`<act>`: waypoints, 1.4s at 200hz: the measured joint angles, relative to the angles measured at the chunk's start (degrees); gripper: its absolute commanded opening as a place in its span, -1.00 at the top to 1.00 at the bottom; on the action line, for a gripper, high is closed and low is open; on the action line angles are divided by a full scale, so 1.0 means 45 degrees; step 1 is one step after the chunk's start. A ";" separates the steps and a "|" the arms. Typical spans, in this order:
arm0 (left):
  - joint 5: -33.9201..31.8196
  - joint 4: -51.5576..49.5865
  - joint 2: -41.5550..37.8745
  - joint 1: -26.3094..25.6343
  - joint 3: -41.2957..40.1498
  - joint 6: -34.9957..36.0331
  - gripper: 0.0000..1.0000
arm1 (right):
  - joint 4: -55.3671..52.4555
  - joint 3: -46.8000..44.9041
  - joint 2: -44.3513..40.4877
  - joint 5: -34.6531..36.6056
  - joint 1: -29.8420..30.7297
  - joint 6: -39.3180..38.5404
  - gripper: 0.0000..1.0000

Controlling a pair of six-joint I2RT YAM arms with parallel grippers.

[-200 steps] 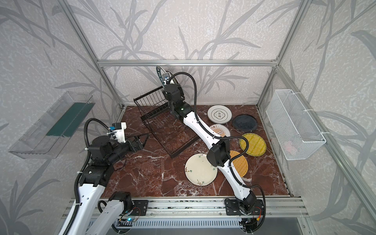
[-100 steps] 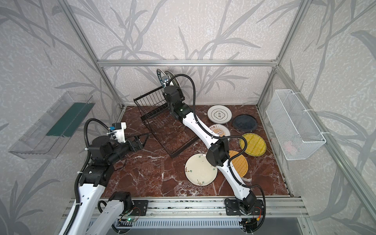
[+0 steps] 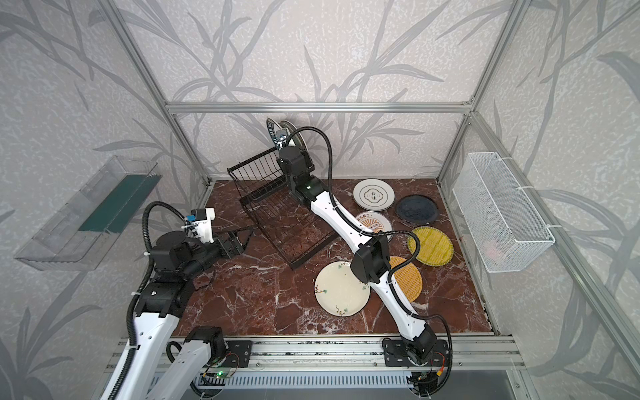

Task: Load plates into a dish rack
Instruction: Place the plate on the dish rack.

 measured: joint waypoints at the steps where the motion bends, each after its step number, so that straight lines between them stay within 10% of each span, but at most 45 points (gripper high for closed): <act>1: 0.0000 0.0000 0.0000 0.0000 0.0000 0.0000 -0.99 | 0.0005 0.0000 0.0000 -0.0005 0.0000 0.0000 1.00; 171: 0.0092 0.0233 0.0068 0.0141 -0.0073 -0.0185 -0.99 | 0.0379 -0.1083 -0.0015 -0.0831 -0.0097 -0.0053 1.00; 280: 0.0257 0.0277 0.0068 0.0141 -0.0073 -0.0209 -0.99 | 0.0345 -0.1122 -0.0024 -0.1137 -0.0165 0.0039 0.46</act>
